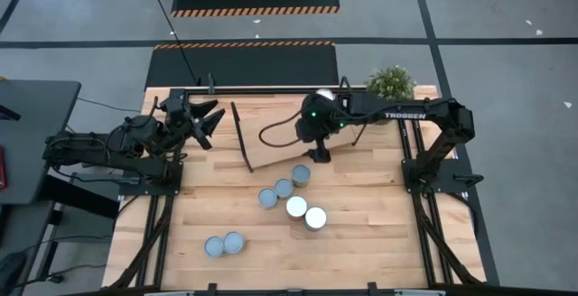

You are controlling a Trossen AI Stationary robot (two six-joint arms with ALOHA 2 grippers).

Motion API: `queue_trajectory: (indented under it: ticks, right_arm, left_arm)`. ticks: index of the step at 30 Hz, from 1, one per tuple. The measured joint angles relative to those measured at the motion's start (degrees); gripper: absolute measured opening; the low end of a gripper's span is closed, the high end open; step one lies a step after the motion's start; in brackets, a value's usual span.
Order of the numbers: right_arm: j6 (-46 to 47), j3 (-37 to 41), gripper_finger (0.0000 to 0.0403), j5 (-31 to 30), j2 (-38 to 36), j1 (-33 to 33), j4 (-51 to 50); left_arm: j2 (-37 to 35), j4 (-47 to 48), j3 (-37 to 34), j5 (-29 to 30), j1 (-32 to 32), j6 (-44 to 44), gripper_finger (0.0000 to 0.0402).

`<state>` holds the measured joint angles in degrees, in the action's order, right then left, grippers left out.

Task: Pick and place cans onto a shelf
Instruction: Put the blue can on the shelf

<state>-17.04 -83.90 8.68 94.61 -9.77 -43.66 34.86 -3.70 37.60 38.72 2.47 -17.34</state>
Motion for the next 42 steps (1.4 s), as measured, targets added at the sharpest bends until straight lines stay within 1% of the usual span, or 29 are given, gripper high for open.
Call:
queue_trajectory:
  ticks: [3,5,9,12,14,19,25,30,34,39,42]
  right_arm:
    - [0.12,-0.44,0.0399,-2.45,0.0,2.06,-0.3]
    - [1.01,-1.2,0.0399,-3.62,0.0,3.28,-1.71]
    - [5.05,-3.17,0.04,-3.69,0.0,4.78,-3.61]
    - [5.43,-4.89,0.04,-3.73,0.02,5.37,-5.03]
    - [5.08,-5.74,0.04,-4.22,0.0,5.71,-5.38]
    - [2.93,-6.01,0.04,-4.71,-0.03,6.76,-7.79]
    - [3.91,-6.01,0.04,-4.77,-0.07,9.41,-12.42]
    - [3.45,-6.01,0.04,-6.17,-0.07,11.76,-15.44]
    - [3.41,-6.01,0.04,-6.14,-0.07,13.46,-20.74]
    - [3.45,-6.01,0.04,-6.14,-0.07,14.2,-25.96]
    - [5.41,-5.31,0.04,-6.31,-0.07,14.64,-27.33]
  left_arm:
    - [-0.01,0.0,0.0,-0.25,0.01,-0.03,0.0232]
    - [-0.01,0.0,0.0,-1.73,0.01,-0.57,0.0243]
    - [0.0,1.41,0.0,-2.99,0.03,-3.04,0.0274]
    - [0.01,2.71,0.0,-2.97,0.01,-2.99,0.0292]
    - [-0.01,3.29,0.0,-2.73,0.01,-2.98,0.0297]
    - [-0.14,4.71,0.02,-2.77,0.04,-3.1,0.0292]
    - [-0.12,8.13,0.02,-3.48,0.01,-6.05,0.028]
    - [-0.38,7.3,0.02,-4.16,0.01,-6.05,0.0275]
    - [-0.47,7.74,0.02,-6.27,0.01,-6.03,0.0274]
    - [-0.47,7.92,0.02,-6.62,0.04,-6.02,0.0274]
    - [-0.4,8.67,0.02,-7.69,0.63,-6.03,0.0274]
